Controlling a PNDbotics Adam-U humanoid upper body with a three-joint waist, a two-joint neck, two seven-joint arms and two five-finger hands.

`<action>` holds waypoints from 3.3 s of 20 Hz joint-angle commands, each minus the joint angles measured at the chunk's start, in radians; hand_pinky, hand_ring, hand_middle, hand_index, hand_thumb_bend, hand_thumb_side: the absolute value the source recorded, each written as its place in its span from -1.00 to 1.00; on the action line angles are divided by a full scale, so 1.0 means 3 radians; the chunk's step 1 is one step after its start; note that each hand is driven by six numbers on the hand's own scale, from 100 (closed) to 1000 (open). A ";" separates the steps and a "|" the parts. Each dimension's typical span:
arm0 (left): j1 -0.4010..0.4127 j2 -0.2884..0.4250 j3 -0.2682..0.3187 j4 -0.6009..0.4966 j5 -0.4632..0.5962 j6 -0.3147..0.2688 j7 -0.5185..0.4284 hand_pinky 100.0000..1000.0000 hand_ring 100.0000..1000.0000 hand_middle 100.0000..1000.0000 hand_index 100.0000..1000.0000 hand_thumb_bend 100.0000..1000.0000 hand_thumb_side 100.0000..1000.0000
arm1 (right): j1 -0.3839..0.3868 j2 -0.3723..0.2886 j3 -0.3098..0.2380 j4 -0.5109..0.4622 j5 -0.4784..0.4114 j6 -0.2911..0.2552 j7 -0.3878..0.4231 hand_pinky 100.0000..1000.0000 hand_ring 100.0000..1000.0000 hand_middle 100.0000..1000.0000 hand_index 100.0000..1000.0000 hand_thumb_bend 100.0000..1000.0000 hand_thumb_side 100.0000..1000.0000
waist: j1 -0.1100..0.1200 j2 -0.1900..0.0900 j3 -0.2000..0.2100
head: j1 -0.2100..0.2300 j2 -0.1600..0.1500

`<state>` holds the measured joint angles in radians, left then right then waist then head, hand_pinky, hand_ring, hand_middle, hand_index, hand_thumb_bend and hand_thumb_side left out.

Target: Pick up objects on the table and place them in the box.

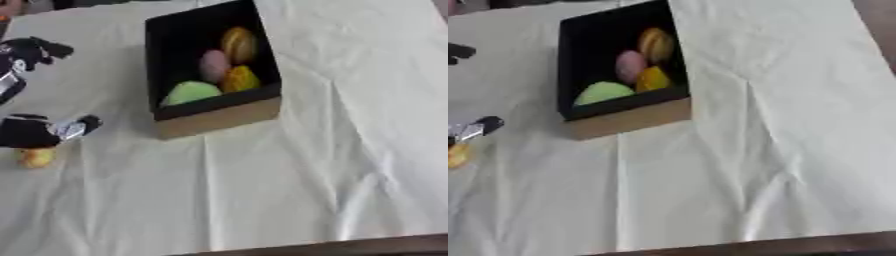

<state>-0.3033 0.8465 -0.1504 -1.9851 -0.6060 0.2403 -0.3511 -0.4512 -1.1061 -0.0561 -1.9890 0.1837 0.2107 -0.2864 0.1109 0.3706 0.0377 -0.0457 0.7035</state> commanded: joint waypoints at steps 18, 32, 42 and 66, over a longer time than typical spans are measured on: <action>0.0567 0.0449 0.0359 -0.0014 0.0090 0.0260 -0.0247 0.44 0.61 0.53 0.69 0.05 -0.59 | -0.0083 -0.0078 -0.0048 -0.0037 0.0032 -0.0010 -0.0008 0.65 0.64 0.44 0.68 -1.00 0.11 | -0.0072 -0.0008 -0.0065 | 0.0180 -0.0016; 0.0347 0.0362 0.0215 0.0379 -0.0153 0.0280 -0.0274 0.41 0.60 0.51 0.71 0.05 -0.74 | -0.0095 -0.0054 -0.0043 -0.0037 0.0031 -0.0016 -0.0013 0.65 0.63 0.44 0.68 -1.00 0.12 | -0.0078 0.0020 -0.0129 | 0.0219 -0.0035; 0.0208 0.0253 0.0124 0.0607 -0.0222 0.0219 -0.0238 0.38 0.58 0.50 0.68 -0.01 -0.76 | -0.0104 -0.0038 -0.0035 -0.0037 0.0034 -0.0019 -0.0009 0.65 0.63 0.44 0.68 -1.00 0.13 | -0.0083 0.0047 -0.0170 | 0.0235 -0.0062; 0.0146 0.0162 0.0058 0.1005 -0.0593 0.0140 -0.0363 0.39 0.61 0.49 0.62 -0.13 -1.00 | -0.0105 -0.0014 -0.0025 -0.0037 0.0034 -0.0017 -0.0002 0.65 0.63 0.44 0.68 -1.00 0.16 | -0.0078 0.0075 -0.0195 | 0.0255 -0.0086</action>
<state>-0.2540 0.8718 -0.1391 -1.6894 -0.7692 0.2829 -0.4592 -0.4709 -1.0869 -0.0546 -1.9890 0.1907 0.2069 -0.2871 0.1071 0.3943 -0.0195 0.0274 0.6928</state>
